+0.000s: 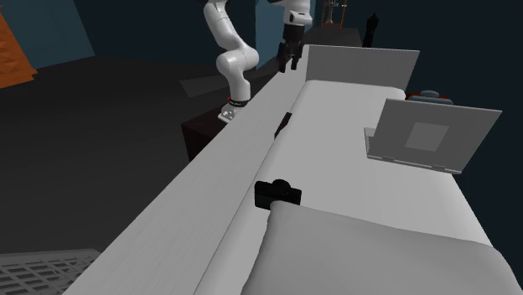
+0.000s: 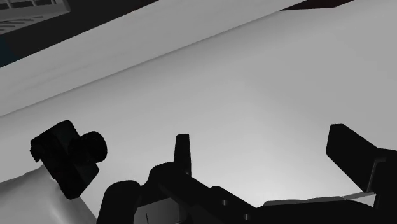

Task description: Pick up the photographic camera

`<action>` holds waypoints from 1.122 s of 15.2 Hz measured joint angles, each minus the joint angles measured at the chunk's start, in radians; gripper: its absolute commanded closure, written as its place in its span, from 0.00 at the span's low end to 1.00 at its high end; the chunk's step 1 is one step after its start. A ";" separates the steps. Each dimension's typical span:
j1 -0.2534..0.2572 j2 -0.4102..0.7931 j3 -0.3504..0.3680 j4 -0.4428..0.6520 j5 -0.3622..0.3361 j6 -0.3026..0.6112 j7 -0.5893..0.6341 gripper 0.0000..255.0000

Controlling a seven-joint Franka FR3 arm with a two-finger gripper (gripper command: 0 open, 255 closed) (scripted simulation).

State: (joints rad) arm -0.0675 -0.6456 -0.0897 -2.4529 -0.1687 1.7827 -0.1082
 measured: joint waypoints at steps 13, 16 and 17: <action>-0.041 0.361 -0.266 0.119 -0.041 0.258 -0.378 0.00; -0.045 0.474 -0.316 0.187 -0.007 0.302 -0.479 0.00; -0.050 0.506 -0.332 0.201 0.005 0.318 -0.514 0.00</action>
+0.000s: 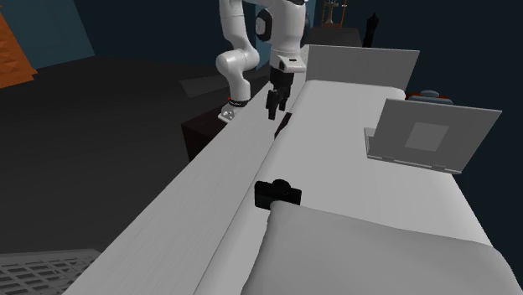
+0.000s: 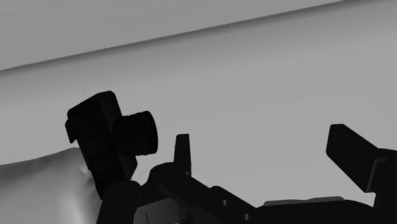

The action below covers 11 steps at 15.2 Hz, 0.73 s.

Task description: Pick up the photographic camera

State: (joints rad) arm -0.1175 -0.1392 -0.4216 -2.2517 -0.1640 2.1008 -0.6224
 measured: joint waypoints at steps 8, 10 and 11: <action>-0.062 0.343 -0.051 0.242 0.179 0.062 -0.281 0.00; -0.094 0.428 -0.046 0.321 0.222 0.056 -0.344 0.00; -0.112 0.479 -0.039 0.368 0.247 0.054 -0.373 0.00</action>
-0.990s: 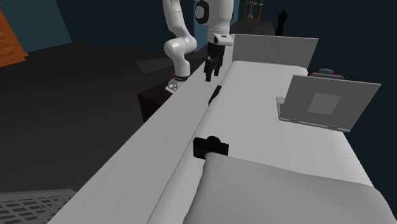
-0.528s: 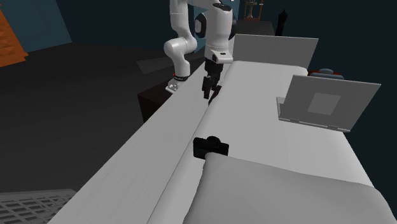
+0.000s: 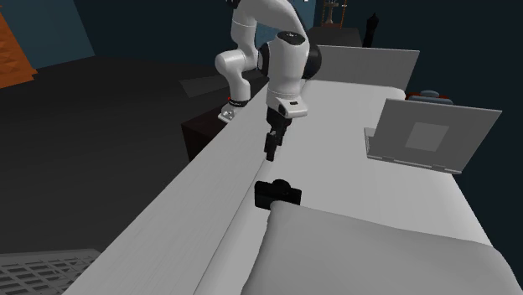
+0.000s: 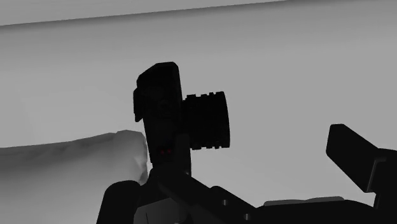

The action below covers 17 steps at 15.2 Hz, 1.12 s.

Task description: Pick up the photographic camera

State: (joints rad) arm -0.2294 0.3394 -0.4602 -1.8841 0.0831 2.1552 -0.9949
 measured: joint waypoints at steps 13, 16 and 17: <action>-0.144 0.345 0.068 0.335 0.117 -0.023 -0.157 0.00; -0.149 0.365 0.073 0.334 0.123 -0.002 -0.161 1.00; -0.149 0.367 0.074 0.334 0.124 0.000 -0.161 1.00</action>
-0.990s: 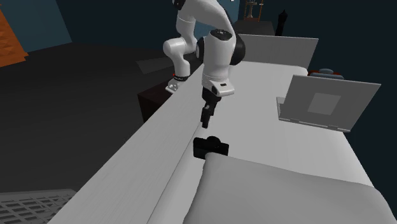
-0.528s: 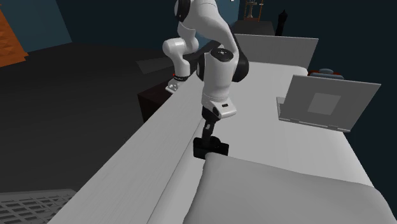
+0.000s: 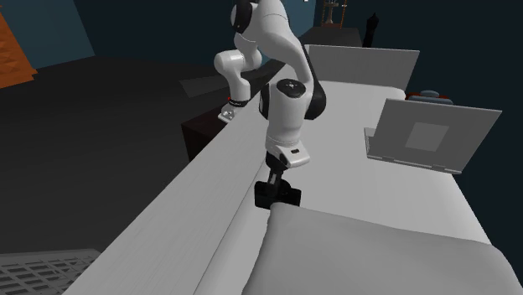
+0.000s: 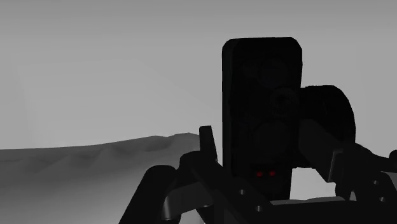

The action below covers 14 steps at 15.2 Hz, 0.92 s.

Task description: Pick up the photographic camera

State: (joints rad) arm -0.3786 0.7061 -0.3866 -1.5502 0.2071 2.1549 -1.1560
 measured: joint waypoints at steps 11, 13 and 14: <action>0.002 -0.009 -0.002 0.001 -0.003 -0.010 0.001 1.00; 0.005 -0.022 -0.006 0.006 -0.008 -0.028 0.004 1.00; 0.004 -0.026 -0.007 0.011 -0.009 -0.037 0.003 1.00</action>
State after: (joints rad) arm -0.3748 0.6803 -0.3938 -1.5389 0.1979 2.1181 -1.1529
